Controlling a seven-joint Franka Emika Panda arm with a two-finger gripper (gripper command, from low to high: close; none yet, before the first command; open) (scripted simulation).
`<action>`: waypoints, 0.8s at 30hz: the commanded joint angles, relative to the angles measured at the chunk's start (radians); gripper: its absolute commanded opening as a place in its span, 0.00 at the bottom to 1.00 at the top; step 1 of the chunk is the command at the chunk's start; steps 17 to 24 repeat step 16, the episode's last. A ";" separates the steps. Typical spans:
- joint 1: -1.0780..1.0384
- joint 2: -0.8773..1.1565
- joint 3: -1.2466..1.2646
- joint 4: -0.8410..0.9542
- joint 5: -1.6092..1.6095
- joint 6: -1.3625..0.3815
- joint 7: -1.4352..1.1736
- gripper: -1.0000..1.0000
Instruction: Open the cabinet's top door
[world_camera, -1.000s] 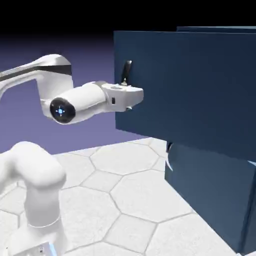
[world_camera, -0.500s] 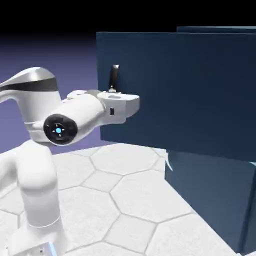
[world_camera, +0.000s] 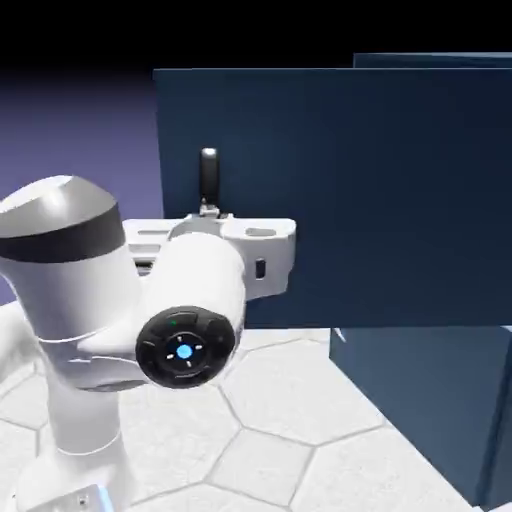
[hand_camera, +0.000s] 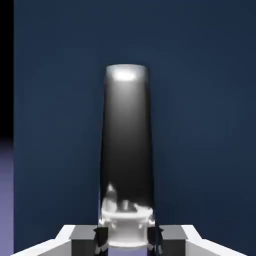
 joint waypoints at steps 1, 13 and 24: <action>0.027 0.003 -0.014 0.036 -0.009 -0.030 0.004 0.00; 0.350 0.020 -0.124 0.471 -0.064 -0.365 0.066 0.00; 0.403 0.020 -0.135 0.542 -0.066 -0.416 0.079 1.00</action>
